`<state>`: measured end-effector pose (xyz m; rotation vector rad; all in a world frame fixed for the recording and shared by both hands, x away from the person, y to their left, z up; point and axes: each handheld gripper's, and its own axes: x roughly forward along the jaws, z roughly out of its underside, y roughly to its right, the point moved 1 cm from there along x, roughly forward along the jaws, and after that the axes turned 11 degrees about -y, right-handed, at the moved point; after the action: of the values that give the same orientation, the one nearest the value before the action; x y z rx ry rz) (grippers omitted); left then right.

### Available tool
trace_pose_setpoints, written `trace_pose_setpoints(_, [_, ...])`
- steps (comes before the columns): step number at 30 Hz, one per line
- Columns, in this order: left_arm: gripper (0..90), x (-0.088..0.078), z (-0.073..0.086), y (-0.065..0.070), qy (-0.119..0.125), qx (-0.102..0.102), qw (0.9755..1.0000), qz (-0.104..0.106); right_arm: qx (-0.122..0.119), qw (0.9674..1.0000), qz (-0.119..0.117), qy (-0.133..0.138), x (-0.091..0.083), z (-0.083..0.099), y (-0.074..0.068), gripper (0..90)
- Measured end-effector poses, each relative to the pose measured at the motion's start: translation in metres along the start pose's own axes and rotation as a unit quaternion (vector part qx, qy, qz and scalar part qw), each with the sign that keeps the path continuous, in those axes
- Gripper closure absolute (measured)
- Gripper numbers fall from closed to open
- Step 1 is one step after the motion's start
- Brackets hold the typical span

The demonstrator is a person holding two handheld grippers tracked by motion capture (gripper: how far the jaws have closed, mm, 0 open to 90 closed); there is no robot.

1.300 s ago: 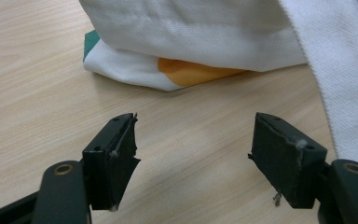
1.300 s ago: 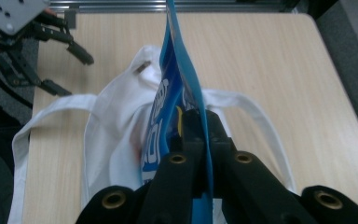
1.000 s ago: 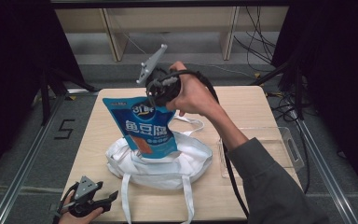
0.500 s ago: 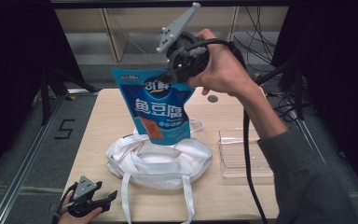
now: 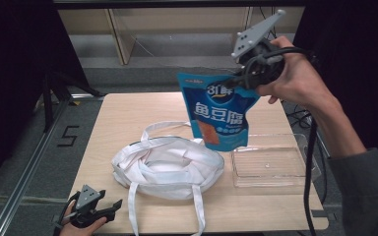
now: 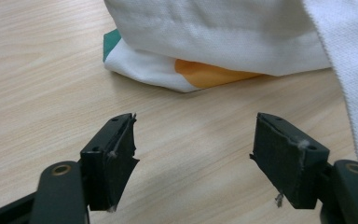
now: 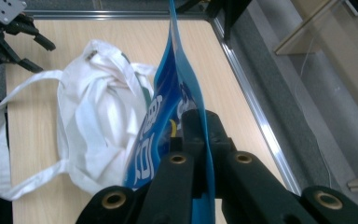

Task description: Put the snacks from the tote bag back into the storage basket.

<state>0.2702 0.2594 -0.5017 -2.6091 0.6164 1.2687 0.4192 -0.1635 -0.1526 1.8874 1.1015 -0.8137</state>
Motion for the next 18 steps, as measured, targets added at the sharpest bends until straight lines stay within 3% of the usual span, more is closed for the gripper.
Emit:
trace_pose_setpoints(1, [28.6, 0.002, 0.0, 0.0, 0.003, -0.007, 0.9999, 0.008, 0.005, 1.0, 0.004, -0.002, -0.004, 0.008, 0.002, 90.0])
trace_pose_setpoints(6, [27.4, 0.002, 0.001, 0.001, 0.004, -0.013, 0.9999, 0.005, 0.029, 0.9995, 0.012, -0.006, -0.013, 0.039, 0.01, 90.0])
trace_pose_setpoints(8, [27.4, 0.0, 0.001, -0.002, -0.016, 0.011, 0.9998, -0.004, 0.037, 0.9992, 0.018, -0.004, -0.015, 0.048, 0.013, 90.0])
trace_pose_setpoints(9, [27.3, 0.001, 0.001, 0.0, -0.006, -0.001, 1.0, -0.003, 0.04, 0.9991, 0.013, -0.007, -0.015, 0.054, 0.014, 90.0])
trace_pose_setpoints(14, [27.4, 0.003, 0.001, 0.001, 0.0, -0.011, 0.9999, 0.0, 0.046, 0.9987, 0.016, -0.015, -0.014, 0.073, 0.017, 90.0])
trace_pose_setpoints(18, [27.4, 0.004, 0.001, 0.001, -0.002, -0.007, 1.0, 0.003, 0.05, 0.9986, 0.009, -0.012, -0.012, 0.086, 0.018, 90.0])
